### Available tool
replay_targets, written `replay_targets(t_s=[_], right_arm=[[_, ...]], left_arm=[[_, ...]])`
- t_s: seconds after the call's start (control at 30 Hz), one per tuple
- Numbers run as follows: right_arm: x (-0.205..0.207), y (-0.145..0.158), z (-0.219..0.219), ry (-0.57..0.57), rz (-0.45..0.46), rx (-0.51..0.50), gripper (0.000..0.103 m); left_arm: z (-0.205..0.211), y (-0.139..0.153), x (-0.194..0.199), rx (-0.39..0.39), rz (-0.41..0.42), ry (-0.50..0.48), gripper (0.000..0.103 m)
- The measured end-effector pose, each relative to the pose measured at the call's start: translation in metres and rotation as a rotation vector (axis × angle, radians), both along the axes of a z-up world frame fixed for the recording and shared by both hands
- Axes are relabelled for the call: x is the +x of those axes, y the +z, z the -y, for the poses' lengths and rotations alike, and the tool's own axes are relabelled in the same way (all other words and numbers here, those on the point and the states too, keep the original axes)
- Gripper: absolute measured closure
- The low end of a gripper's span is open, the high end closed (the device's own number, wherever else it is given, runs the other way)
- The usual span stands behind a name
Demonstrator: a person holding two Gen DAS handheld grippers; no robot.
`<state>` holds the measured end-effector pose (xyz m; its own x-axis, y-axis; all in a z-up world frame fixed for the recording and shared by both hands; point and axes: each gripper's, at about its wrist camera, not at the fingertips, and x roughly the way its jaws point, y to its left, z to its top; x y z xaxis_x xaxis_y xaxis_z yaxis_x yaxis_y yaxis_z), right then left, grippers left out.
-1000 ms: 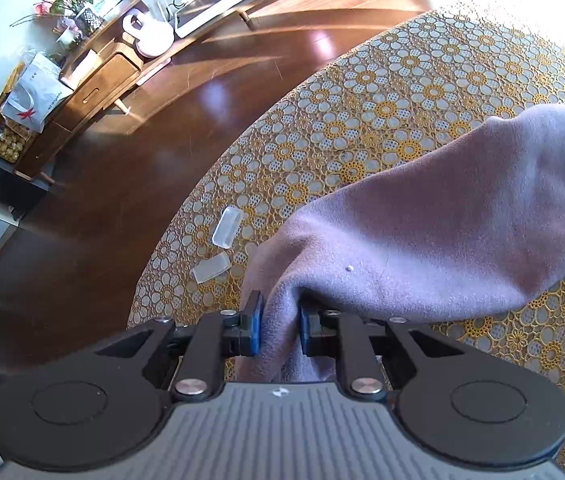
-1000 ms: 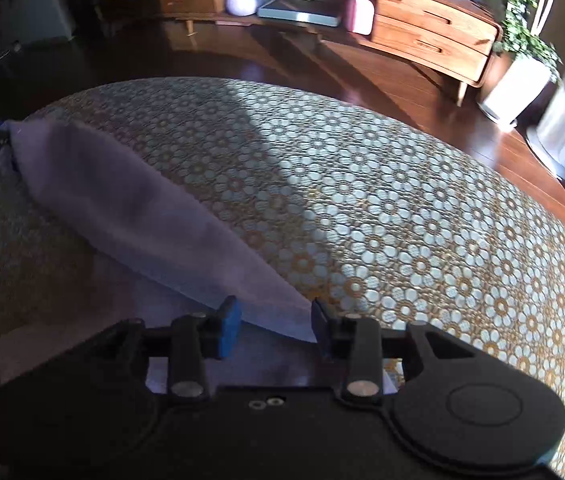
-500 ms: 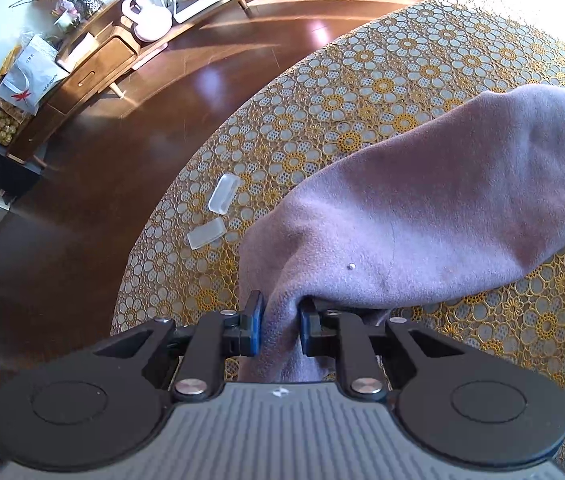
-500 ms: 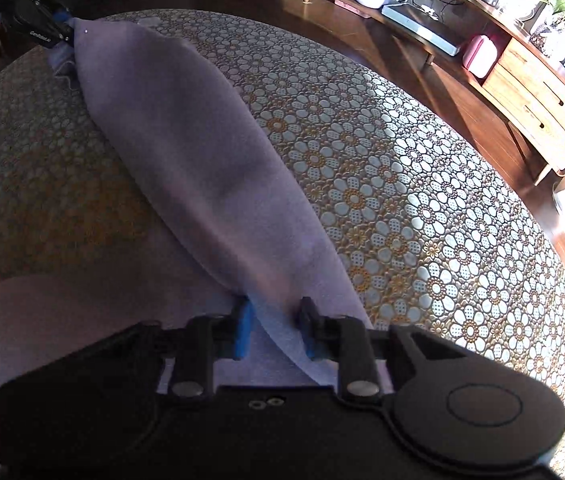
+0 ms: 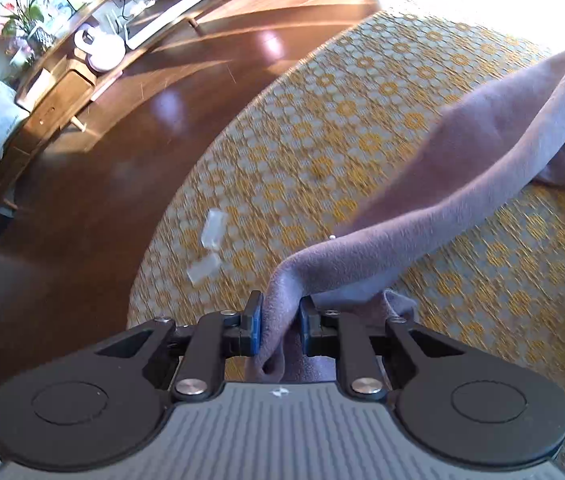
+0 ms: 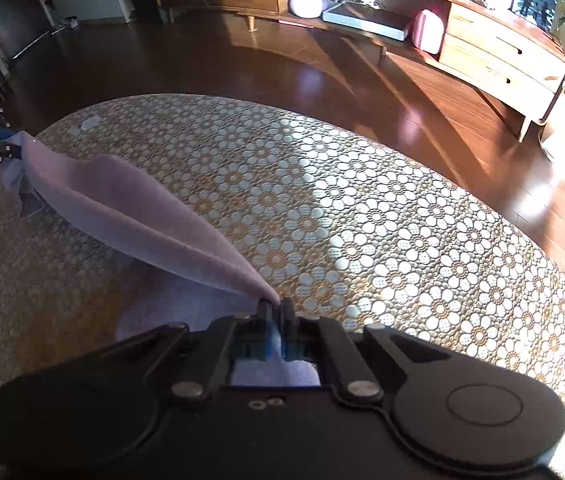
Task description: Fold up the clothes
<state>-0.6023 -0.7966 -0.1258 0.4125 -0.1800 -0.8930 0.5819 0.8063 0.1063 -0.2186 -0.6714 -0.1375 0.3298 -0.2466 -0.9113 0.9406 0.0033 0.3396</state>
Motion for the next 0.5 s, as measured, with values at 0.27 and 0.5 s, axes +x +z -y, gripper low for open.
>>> replay_targets(t_s=[0.27,0.5], right_arm=[[0.006,-0.054,0.026,-0.191,-0.074,0.066,0.000],[0.001,-0.059,0.018,-0.234,-0.073,0.061,0.000]], left_arm=[[0.068,-0.036,0.005,-0.002,0.079,0.038,0.086],[0.078,-0.049,0.016,0.022,0.036,0.101,0.073]])
